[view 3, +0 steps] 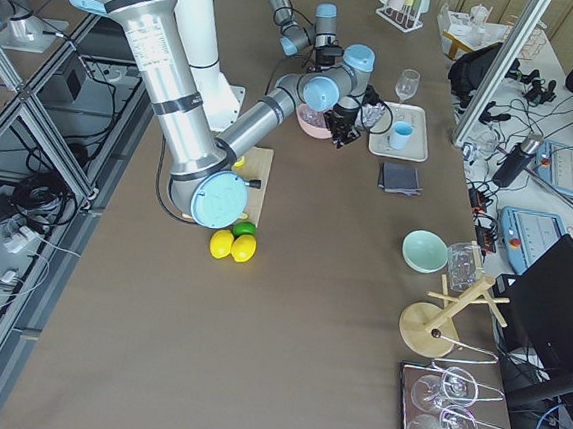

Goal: Put ice in cup with scoop
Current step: 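Carry the filled scoop toward the light-blue cup while the left arm withdraws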

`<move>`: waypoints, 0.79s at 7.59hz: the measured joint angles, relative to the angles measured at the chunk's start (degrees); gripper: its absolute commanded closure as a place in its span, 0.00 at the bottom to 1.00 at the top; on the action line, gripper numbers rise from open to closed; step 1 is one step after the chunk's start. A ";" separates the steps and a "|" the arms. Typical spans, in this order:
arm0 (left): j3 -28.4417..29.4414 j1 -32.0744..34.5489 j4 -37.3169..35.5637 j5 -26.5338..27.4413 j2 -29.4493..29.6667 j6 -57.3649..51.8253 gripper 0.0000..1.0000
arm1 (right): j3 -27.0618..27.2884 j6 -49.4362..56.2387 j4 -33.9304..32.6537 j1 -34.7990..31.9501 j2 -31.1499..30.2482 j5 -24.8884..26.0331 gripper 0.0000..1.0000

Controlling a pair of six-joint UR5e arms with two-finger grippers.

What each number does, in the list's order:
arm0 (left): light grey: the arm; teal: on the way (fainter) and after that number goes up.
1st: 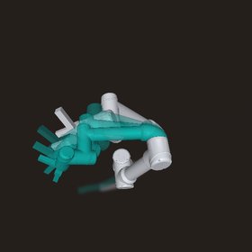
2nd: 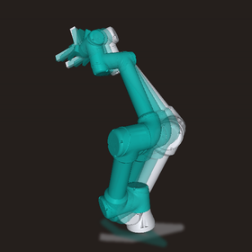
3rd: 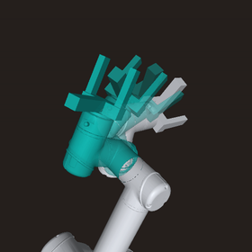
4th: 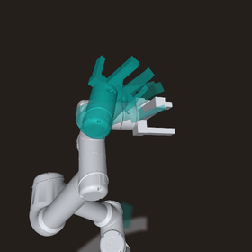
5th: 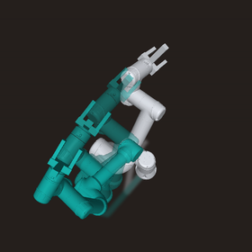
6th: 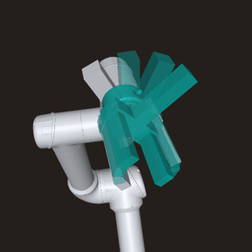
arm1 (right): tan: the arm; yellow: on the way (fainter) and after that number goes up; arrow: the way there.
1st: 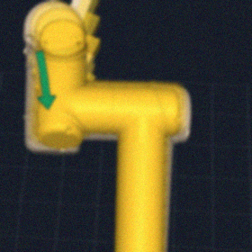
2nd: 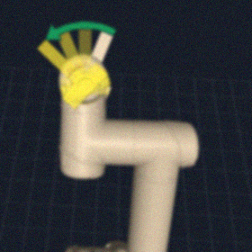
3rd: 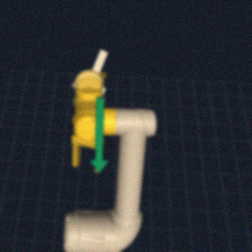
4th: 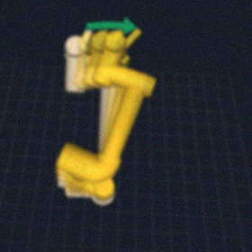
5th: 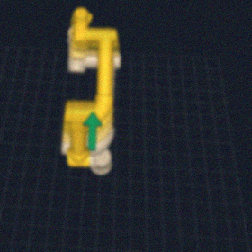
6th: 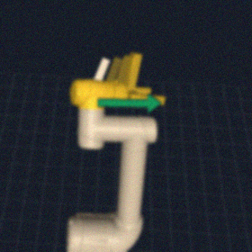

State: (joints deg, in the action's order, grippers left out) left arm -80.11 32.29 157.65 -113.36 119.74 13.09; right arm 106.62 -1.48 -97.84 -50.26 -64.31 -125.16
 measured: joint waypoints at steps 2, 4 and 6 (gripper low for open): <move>-7.36 0.27 -5.74 -0.03 -3.95 -0.18 0.02 | -3.17 -2.02 -5.58 -4.09 1.11 -6.14 1.00; -18.46 1.01 -18.50 -0.54 -8.58 -0.24 0.02 | -3.99 -1.93 -14.66 -5.09 4.78 -5.54 1.00; -27.63 2.95 -32.65 -0.91 -11.80 -0.25 0.02 | -7.22 -1.58 -20.96 -4.80 10.93 -3.28 1.00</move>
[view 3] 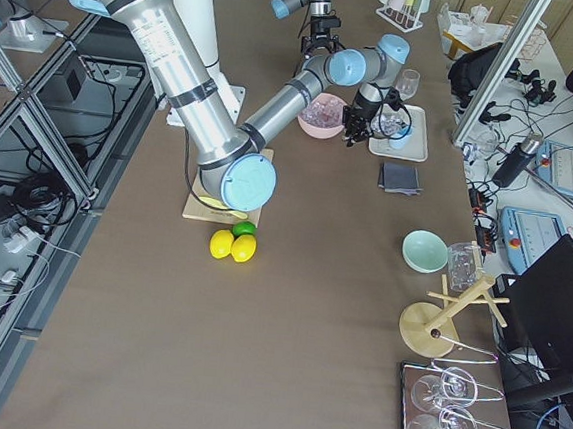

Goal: Put ice in cup with scoop
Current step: 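Carry the filled scoop toward the light-blue cup while the left arm withdraws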

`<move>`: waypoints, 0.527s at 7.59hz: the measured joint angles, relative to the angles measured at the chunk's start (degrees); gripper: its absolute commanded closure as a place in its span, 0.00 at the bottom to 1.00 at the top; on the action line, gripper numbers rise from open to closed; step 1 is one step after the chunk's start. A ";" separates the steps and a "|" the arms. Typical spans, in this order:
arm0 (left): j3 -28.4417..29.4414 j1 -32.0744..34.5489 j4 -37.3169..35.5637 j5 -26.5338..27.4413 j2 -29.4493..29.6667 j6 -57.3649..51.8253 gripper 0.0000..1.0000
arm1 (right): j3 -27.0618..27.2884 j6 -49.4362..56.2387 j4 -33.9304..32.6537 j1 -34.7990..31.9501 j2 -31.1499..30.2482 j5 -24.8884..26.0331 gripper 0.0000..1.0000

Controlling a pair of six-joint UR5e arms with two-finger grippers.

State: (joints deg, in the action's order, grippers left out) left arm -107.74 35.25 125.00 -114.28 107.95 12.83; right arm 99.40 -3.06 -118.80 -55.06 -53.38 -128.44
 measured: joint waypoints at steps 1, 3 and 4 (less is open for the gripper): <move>-2.67 1.03 -6.20 -0.01 -0.51 0.00 0.02 | -2.81 0.04 -1.48 0.38 3.02 0.82 1.00; -6.53 3.32 -18.13 -0.07 -1.54 0.00 0.02 | -10.80 0.01 -2.13 0.95 8.75 1.40 1.00; -7.61 5.73 -25.16 -0.12 -2.28 -0.01 0.02 | -15.22 0.04 -2.06 1.20 11.46 1.47 1.00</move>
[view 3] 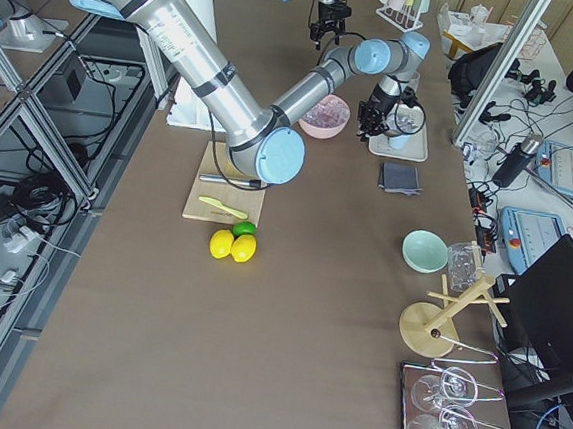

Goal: Put ice in cup with scoop
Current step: 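Carry the filled scoop toward the light-blue cup while the left arm withdraws, then tilt the scoop over the light-blue cup to pour ice with the right gripper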

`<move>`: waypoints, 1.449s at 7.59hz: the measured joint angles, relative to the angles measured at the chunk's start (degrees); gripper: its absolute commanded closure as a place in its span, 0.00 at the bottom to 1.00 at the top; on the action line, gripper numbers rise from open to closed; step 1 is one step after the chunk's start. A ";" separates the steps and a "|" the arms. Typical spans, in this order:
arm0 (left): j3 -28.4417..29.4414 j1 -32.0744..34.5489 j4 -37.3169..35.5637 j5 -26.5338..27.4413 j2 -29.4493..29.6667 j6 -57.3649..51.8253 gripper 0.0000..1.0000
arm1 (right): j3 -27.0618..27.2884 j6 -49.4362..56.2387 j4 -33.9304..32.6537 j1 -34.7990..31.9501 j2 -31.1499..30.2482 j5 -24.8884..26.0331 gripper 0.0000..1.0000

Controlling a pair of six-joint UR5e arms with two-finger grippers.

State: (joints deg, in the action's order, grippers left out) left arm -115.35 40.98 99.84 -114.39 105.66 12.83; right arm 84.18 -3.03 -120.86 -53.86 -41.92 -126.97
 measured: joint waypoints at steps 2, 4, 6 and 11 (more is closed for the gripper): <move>0.01 6.26 -10.63 -0.12 -0.94 -0.06 0.02 | -5.19 0.09 0.04 0.44 3.56 0.02 1.00; 1.50 12.70 -13.81 -4.75 -4.89 -0.05 0.02 | -6.83 0.09 -1.46 1.01 5.46 -0.03 1.00; 4.21 20.43 -13.89 -9.15 -9.96 -0.01 0.02 | -9.14 0.28 -4.07 1.47 7.72 -0.10 1.00; 12.58 40.02 -13.02 -15.27 -18.27 -0.03 0.02 | -19.72 8.60 -8.47 1.63 14.94 0.25 1.00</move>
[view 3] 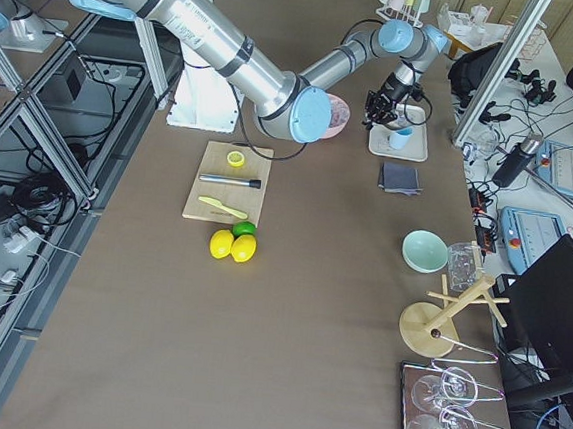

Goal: Put ice in cup with scoop
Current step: 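Tilt the scoop over the light-blue cup to pour ice with the right gripper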

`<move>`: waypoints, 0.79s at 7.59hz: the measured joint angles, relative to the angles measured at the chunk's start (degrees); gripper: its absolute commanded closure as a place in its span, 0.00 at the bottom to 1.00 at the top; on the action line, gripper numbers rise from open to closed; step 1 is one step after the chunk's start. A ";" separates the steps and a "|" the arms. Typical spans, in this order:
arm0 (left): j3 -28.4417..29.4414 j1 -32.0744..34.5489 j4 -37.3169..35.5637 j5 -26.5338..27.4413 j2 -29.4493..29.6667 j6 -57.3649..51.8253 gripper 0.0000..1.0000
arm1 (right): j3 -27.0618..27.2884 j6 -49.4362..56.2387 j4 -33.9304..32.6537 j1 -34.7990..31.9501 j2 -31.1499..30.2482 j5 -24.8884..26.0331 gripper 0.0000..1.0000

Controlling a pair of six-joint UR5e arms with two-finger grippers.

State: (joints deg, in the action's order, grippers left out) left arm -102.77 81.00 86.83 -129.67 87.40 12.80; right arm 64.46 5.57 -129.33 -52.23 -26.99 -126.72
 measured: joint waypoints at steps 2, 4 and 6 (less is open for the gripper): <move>4.05 6.80 0.23 -2.93 -0.91 -0.68 0.02 | -2.12 3.50 -2.70 0.02 1.48 0.77 1.00; 5.11 11.05 0.88 -3.84 -2.43 -1.78 0.02 | -4.91 5.45 -3.67 0.02 2.72 1.07 1.00; 5.93 12.44 0.83 -5.15 -3.09 -1.42 0.02 | -8.78 8.56 -3.96 0.02 4.94 1.29 1.00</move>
State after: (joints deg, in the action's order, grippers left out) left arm -96.84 93.44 87.65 -134.81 84.31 11.37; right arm 55.68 14.13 -133.29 -52.21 -22.05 -125.42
